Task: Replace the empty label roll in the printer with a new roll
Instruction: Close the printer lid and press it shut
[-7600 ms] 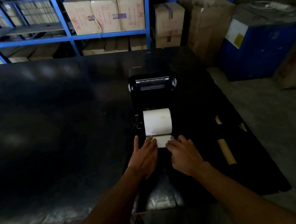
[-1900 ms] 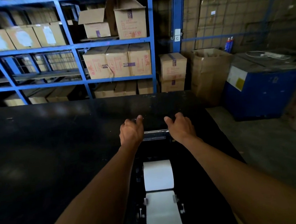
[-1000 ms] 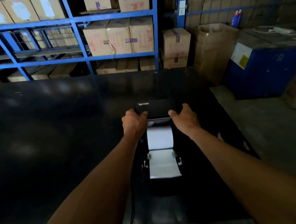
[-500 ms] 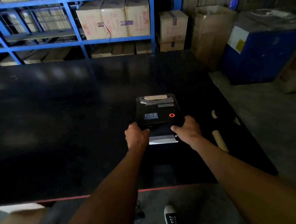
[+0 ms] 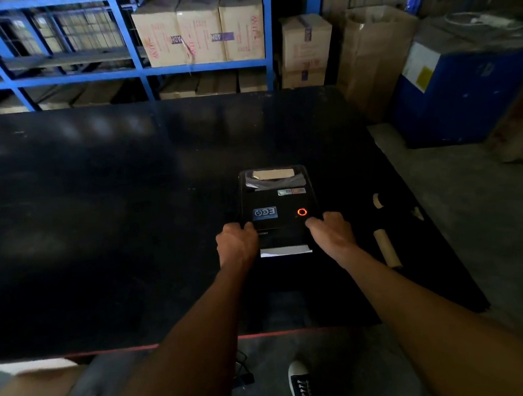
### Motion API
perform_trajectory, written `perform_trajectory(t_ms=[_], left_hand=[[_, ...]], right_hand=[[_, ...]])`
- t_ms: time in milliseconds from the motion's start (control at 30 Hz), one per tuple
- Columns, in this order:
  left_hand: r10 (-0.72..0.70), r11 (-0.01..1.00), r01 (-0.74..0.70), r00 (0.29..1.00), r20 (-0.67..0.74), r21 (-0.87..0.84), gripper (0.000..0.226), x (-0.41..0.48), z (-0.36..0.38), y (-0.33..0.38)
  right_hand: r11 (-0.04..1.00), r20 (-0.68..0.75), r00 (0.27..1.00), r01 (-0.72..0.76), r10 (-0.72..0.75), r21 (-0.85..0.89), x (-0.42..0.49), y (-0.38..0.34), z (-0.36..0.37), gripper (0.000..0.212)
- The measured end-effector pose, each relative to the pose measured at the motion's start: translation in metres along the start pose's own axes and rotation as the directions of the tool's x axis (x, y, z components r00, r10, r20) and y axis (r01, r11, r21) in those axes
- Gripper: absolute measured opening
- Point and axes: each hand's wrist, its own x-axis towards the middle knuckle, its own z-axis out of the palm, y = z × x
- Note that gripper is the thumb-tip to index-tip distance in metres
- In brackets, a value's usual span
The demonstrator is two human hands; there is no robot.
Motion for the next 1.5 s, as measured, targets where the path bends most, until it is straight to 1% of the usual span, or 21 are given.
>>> perform_trajectory(t_ms=[33, 67, 167, 200, 333, 633, 800, 967, 1133, 1367, 1433, 1500], left_hand=[[0.001, 1.000, -0.001, 1.000, -0.004, 0.003, 0.034, 0.000, 0.001, -0.001], [0.001, 1.000, -0.001, 1.000, -0.007, 0.004, 0.034, -0.001, 0.001, -0.002], [0.007, 1.000, -0.007, 1.000, -0.013, 0.004, 0.036, -0.003, 0.003, -0.003], [0.009, 1.000, -0.009, 1.000, -0.011, 0.001, 0.035, -0.003, 0.003, -0.003], [0.024, 1.000, -0.024, 1.000, -0.019, -0.015, 0.034, -0.005, 0.004, -0.004], [0.013, 1.000, -0.013, 1.000, 0.007, -0.029, 0.033, -0.004, 0.003, -0.008], [0.014, 0.999, -0.013, 1.000, 0.020, -0.042, 0.032, -0.005, 0.004, -0.013], [0.035, 0.999, -0.035, 0.999, 0.027, -0.020, 0.031, -0.005, 0.003, -0.013], [0.033, 0.999, -0.033, 0.998, 0.048, -0.005, 0.035, -0.004, 0.001, -0.013], [0.033, 0.999, -0.032, 0.997, 0.068, -0.009, 0.031, -0.003, 0.001, -0.014], [0.029, 0.999, -0.028, 0.997, 0.072, -0.015, 0.030, -0.002, 0.001, -0.014], [0.024, 0.999, -0.023, 0.998, 0.065, -0.027, 0.030, -0.001, 0.001, -0.014]], right_hand=[[1.000, 0.000, 1.000, 0.010, -0.010, -0.004, 0.001, 0.003, 0.000, 0.017], [1.000, 0.002, 1.000, 0.019, -0.019, -0.008, 0.001, 0.005, 0.001, 0.016], [1.000, 0.009, 1.000, 0.010, -0.010, -0.014, -0.001, 0.007, 0.003, 0.036], [1.000, 0.008, 1.000, 0.004, -0.003, -0.015, -0.002, 0.007, 0.003, 0.038], [0.999, 0.025, 0.999, 0.043, -0.043, -0.017, 0.001, 0.009, 0.001, 0.015], [0.996, 0.020, 0.996, 0.086, -0.086, -0.012, -0.001, 0.014, 0.001, 0.011], [0.995, 0.007, 0.996, 0.090, -0.090, -0.051, 0.000, 0.020, 0.006, 0.017], [0.996, 0.001, 0.997, 0.071, -0.071, -0.051, 0.001, 0.020, 0.007, 0.023], [0.996, -0.006, 0.998, 0.067, -0.068, -0.057, 0.004, 0.021, 0.008, 0.030], [0.997, -0.011, 0.998, 0.056, -0.056, -0.061, 0.003, 0.021, 0.010, 0.042], [0.997, -0.010, 0.999, 0.049, -0.049, -0.058, 0.003, 0.021, 0.009, 0.042], [0.997, -0.012, 0.998, 0.053, -0.054, -0.047, 0.004, 0.020, 0.009, 0.036]])
